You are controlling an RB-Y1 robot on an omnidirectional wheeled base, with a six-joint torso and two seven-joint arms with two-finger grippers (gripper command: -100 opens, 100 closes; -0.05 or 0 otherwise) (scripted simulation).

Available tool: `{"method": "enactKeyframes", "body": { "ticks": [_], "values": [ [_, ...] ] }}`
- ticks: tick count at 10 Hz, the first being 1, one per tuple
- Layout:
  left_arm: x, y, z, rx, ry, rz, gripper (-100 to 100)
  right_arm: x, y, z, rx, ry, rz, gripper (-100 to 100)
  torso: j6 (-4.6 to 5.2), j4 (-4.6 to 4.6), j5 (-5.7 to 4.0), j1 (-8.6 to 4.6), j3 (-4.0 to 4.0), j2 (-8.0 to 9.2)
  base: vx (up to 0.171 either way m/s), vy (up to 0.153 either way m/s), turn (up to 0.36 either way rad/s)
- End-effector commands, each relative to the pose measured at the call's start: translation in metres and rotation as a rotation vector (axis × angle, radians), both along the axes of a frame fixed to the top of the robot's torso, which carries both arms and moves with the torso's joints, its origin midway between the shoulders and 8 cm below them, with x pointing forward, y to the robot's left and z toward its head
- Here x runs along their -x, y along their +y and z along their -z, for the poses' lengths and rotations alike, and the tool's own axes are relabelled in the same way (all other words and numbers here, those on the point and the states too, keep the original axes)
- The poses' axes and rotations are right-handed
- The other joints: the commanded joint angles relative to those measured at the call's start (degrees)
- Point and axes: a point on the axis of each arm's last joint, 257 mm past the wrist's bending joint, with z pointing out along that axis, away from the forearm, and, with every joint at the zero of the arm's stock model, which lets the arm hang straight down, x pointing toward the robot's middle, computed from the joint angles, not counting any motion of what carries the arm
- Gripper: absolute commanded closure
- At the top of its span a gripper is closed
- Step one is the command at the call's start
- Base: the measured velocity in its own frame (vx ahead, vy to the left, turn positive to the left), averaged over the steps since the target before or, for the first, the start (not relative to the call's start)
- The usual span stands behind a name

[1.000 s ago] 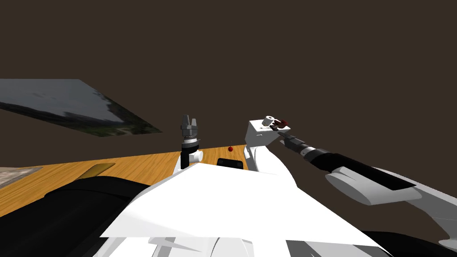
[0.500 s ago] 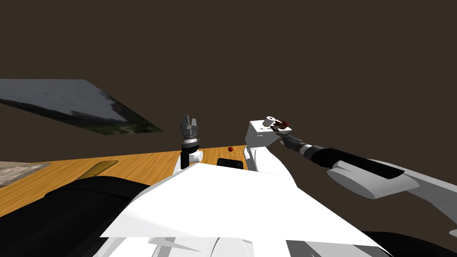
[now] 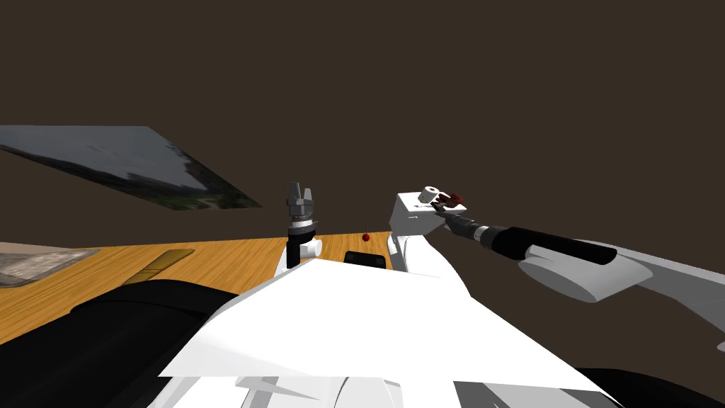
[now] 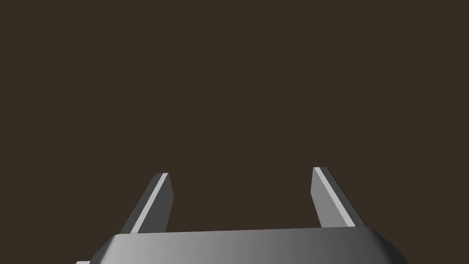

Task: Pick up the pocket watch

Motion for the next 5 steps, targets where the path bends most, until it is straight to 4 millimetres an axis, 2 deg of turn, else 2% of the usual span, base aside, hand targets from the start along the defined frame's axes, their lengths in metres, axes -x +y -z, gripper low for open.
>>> {"method": "enactKeyframes", "body": {
  "ticks": [1,2,4,5],
  "values": [
    [0.000,0.000,0.000,0.000,0.000,0.000,0,-0.002,0.004,0.001,0.019,0.017,-0.022,-100,0.00,0.00,0.00,0.00,0.00,0.00,0.007,-0.019,-0.008],
    [0.000,0.000,0.000,0.000,0.000,0.000,0,0.000,-0.005,0.009,0.028,0.071,0.005,-100,0.01,0.01,0.01,0.05,0.03,0.05,0.017,-0.025,0.094],
    [0.000,0.000,0.000,0.000,0.000,0.000,0,-0.004,0.002,0.009,0.054,0.084,-0.030,-100,0.01,0.00,0.00,0.02,0.00,0.00,0.021,-0.026,0.020],
    [0.000,0.000,0.000,0.000,0.000,0.000,0,-0.002,-0.007,0.016,0.063,0.135,-0.002,-100,0.02,0.01,0.01,0.06,0.01,0.02,0.033,-0.034,0.088]
  ]
}}
